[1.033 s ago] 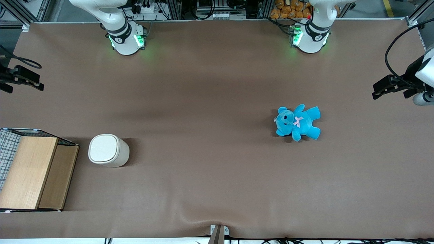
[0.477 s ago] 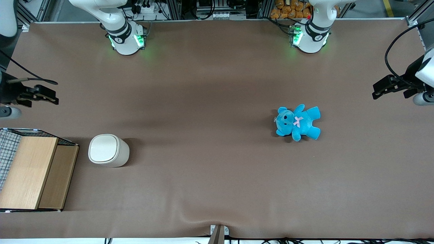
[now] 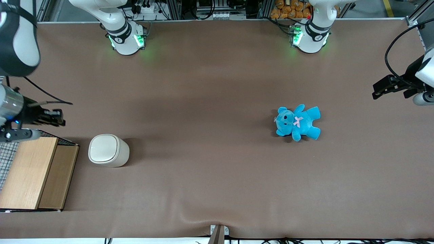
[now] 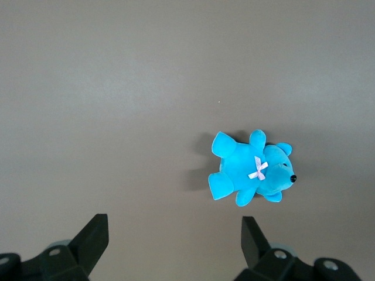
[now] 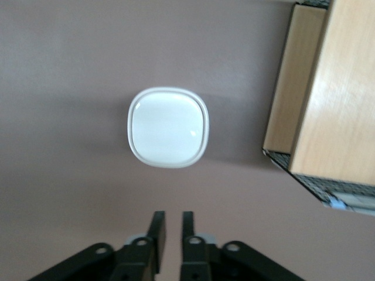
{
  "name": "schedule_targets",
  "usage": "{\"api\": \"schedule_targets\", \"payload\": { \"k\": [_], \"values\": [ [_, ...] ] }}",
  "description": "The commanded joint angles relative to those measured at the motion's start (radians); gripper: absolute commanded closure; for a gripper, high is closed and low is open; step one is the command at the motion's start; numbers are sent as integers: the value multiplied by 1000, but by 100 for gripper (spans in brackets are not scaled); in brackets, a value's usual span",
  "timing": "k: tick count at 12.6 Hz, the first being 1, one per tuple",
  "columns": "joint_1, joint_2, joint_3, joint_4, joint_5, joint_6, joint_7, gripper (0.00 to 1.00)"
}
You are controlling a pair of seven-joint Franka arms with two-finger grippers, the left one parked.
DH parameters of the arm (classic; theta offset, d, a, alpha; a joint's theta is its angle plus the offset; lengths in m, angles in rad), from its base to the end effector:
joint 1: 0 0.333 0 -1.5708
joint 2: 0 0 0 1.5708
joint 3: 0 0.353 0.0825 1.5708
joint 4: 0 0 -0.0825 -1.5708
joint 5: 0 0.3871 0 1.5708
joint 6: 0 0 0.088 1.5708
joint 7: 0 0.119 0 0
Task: Open trash can with right arm
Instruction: 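Lower the right gripper onto the lid edge of the white trash can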
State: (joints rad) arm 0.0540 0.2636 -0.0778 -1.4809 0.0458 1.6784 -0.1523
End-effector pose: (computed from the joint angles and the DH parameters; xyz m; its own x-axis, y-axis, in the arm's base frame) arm 0.6470 -0.0044 0.5426 0.9903 0.1246 -0.0608 0.1227 -0.9918 -0.0345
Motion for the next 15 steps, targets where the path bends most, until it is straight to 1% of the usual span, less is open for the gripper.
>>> {"api": "schedule_targets", "payload": {
  "k": [1, 8, 11, 15],
  "values": [
    [-2, 83, 18, 37, 16, 58, -3, 100],
    [-8, 226, 30, 31, 17, 156, -35, 100],
    [-11, 249, 29, 24, 16, 179, -38, 100],
    [-36, 255, 29, -50, 16, 248, -52, 100]
  ]
}}
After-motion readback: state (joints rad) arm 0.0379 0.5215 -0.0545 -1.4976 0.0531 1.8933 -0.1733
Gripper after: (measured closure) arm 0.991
